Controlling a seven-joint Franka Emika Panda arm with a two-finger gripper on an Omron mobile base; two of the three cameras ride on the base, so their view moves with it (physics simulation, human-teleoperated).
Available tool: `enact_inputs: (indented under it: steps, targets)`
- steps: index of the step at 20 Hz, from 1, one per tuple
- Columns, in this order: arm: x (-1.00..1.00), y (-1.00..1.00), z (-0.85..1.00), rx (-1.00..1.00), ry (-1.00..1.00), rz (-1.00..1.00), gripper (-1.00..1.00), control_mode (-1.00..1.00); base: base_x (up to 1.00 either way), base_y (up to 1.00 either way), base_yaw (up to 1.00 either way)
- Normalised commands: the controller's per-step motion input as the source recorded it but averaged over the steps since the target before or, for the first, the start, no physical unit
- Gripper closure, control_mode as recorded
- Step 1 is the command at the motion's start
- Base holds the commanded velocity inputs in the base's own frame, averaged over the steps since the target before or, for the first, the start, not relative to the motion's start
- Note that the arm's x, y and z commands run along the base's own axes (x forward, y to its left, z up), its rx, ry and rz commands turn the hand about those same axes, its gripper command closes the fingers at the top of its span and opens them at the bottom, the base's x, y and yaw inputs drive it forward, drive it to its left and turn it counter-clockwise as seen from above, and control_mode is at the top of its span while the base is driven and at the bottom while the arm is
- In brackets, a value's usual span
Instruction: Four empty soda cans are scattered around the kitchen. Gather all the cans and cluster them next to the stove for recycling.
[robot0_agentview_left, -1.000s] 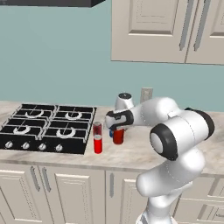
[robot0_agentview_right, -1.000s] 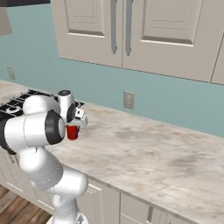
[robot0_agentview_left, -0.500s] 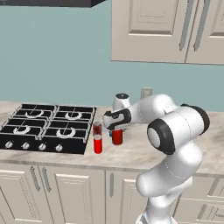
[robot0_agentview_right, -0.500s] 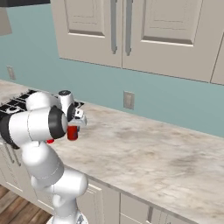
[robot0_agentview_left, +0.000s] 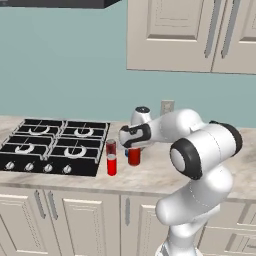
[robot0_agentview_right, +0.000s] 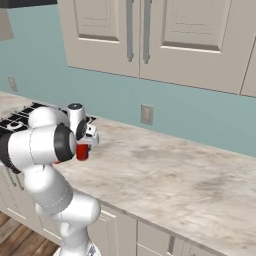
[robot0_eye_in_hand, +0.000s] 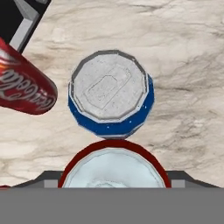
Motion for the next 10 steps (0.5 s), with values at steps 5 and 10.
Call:
enact_inputs:
  steps: [5, 10]
  targets:
    - [-0.53, 0.01, -0.46, 0.01, -0.03, 0.00, 1.00, -1.00, 0.00, 0.00, 0.00]
    - [-0.46, 0.12, -0.47, 0.00, -0.05, 0.02, 1.00, -1.00, 0.00, 0.00, 0.00]
